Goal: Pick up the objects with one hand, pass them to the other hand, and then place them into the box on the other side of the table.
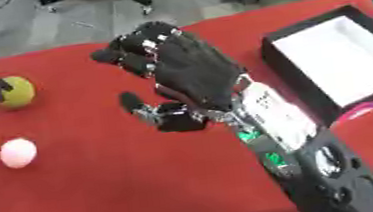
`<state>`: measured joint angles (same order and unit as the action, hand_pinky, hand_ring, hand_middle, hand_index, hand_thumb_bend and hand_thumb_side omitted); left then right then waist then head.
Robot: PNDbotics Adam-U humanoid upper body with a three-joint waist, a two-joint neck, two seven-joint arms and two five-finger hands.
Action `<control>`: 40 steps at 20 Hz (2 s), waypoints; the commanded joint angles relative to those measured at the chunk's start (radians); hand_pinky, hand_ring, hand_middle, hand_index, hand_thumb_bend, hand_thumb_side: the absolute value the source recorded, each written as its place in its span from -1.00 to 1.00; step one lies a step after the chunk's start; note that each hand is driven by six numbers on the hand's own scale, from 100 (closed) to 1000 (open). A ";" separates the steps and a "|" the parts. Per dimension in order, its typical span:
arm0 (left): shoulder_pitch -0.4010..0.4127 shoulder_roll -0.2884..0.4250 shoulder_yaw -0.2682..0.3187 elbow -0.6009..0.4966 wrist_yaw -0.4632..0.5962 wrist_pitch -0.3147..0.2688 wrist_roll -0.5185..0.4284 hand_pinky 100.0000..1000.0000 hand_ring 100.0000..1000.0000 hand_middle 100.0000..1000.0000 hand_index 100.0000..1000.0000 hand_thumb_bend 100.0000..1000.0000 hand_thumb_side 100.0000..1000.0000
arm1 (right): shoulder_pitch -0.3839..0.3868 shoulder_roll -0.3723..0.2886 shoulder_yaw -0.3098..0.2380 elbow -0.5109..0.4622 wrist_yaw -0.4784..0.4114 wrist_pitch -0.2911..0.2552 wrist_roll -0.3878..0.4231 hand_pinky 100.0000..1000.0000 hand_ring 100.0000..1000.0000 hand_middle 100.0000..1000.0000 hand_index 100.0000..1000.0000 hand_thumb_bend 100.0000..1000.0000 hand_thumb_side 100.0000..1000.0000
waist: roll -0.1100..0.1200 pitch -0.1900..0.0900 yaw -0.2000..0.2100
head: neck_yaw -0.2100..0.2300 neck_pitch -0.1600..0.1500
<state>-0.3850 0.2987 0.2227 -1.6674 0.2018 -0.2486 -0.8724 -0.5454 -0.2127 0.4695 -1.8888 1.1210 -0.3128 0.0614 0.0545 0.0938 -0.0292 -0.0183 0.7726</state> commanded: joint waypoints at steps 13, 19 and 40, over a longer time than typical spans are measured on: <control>-0.014 0.265 0.001 0.086 -0.320 -0.280 -0.017 0.38 0.06 0.14 0.64 -0.17 -0.39 | -0.014 -0.010 -0.006 -0.015 0.002 -0.001 0.007 0.50 0.37 0.40 0.75 -1.00 -0.68 | 0.007 -0.013 -0.006 | 0.003 -0.003; -0.069 0.444 -0.140 0.386 -0.792 -0.528 0.117 0.41 0.25 0.31 0.72 0.20 -0.37 | -0.015 -0.005 -0.001 -0.014 -0.001 -0.005 0.010 0.50 0.37 0.40 0.75 -1.00 -0.68 | 0.013 -0.014 -0.019 | 0.012 -0.003; -0.125 0.308 -0.222 0.680 -1.178 -0.567 0.504 0.31 0.09 0.13 0.55 -0.26 -0.70 | -0.013 0.002 0.000 -0.010 -0.004 -0.004 0.011 0.50 0.37 0.40 0.74 -1.00 -0.66 | 0.012 -0.011 -0.030 | 0.010 -0.003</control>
<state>-0.4939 0.5881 -0.0070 -0.9827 -0.9688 -0.7744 -0.3466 -0.5455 -0.2140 0.4755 -1.8863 1.1218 -0.3168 0.0708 0.0663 0.0939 -0.0602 -0.0074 0.7726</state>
